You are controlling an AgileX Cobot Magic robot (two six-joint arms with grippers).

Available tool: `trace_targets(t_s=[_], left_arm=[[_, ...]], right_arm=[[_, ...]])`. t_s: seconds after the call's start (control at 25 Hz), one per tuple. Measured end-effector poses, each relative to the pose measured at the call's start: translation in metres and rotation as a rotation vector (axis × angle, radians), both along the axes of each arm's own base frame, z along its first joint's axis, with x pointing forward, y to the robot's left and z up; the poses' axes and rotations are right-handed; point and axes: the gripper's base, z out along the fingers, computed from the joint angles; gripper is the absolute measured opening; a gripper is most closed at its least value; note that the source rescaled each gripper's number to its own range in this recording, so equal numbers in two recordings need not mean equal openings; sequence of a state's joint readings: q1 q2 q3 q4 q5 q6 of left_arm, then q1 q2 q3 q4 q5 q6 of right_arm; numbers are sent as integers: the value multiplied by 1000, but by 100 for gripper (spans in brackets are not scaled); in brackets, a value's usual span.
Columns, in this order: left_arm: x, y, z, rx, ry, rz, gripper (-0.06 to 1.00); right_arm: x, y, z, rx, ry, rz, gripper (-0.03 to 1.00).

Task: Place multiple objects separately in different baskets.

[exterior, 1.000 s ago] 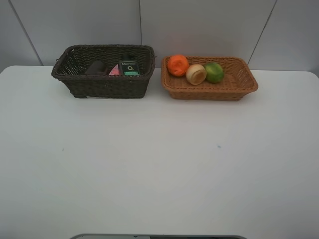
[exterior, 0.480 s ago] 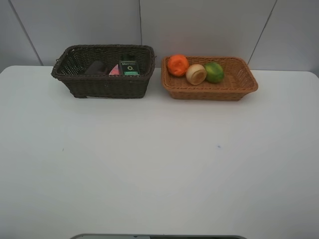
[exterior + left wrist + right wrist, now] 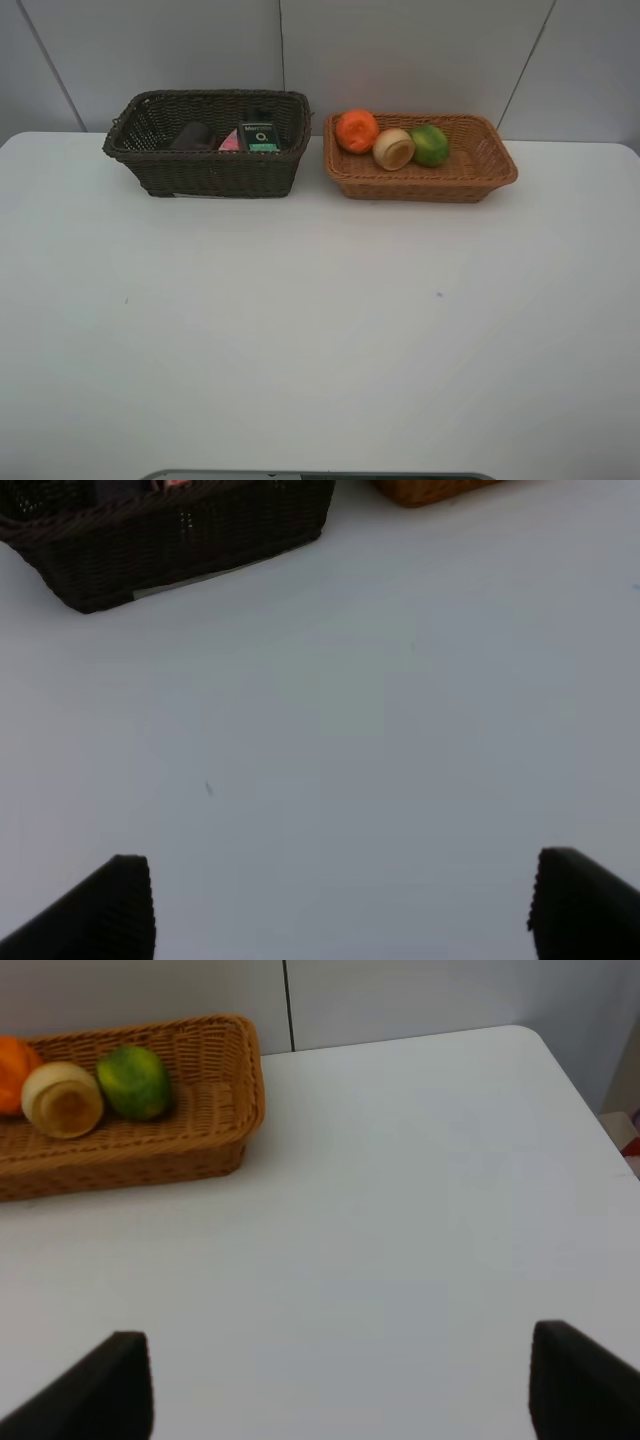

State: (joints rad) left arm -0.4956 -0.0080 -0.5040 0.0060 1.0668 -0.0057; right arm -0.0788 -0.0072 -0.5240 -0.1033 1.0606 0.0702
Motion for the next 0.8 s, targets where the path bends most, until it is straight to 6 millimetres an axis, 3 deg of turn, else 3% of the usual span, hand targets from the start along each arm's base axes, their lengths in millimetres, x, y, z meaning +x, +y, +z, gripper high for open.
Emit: trace_targets(t_s=[0.28,0.8], left_arm=[[0,-1,0,-6,0,52,87],[-1,-4,0,-13,1,458,87]], right_arm=[[0,0,0,0,0,0,76],[0,0,0,0,0,0,76]])
